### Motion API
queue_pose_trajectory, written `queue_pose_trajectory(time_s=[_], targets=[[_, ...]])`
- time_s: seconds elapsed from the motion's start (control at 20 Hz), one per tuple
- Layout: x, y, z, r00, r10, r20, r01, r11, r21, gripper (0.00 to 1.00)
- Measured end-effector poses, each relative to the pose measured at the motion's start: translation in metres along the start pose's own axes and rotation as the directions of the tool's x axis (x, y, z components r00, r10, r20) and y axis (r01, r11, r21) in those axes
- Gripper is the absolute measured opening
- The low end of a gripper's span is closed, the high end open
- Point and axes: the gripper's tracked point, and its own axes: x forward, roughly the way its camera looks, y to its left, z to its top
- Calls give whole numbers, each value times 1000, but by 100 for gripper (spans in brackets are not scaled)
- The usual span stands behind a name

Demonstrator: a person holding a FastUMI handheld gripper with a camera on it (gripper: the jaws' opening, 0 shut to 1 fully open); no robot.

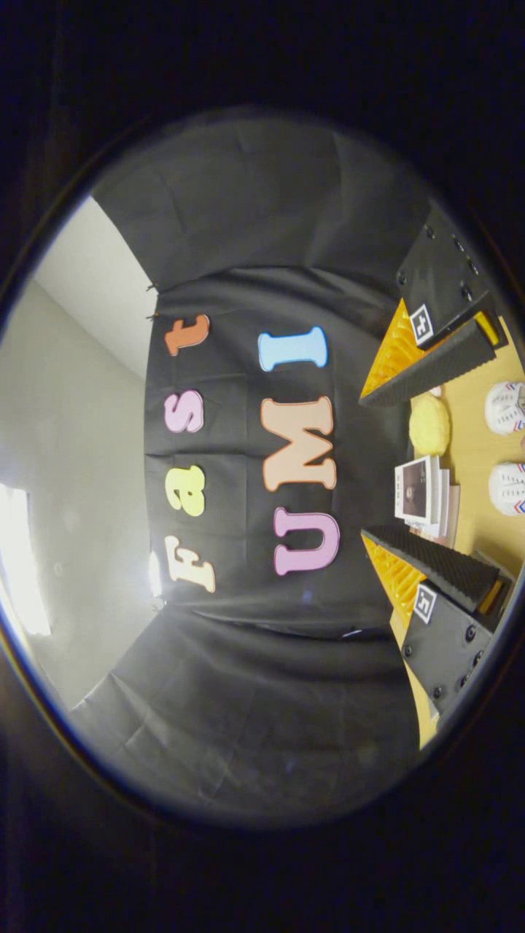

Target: Open the storage box then place both shoes into the box .Put the left shoe in first, then the right shoe, with the right side of both shoes facing outward in a uniform manner.

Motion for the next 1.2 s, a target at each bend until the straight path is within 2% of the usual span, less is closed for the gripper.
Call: queue_pose_trajectory(time_s=[0.25,0.55,0.8,0.9,1.0,1.2], targets=[[-5,10,-25,995,58,-83,-48,992,118,100],[-18,45,-80,950,194,-244,-128,956,263,99],[-29,69,-128,883,291,-368,-133,908,397,100],[-35,78,-145,851,334,-405,-121,875,469,100],[-42,86,-164,809,380,-448,-91,834,544,100],[-55,102,-199,728,453,-515,-38,776,629,100]])
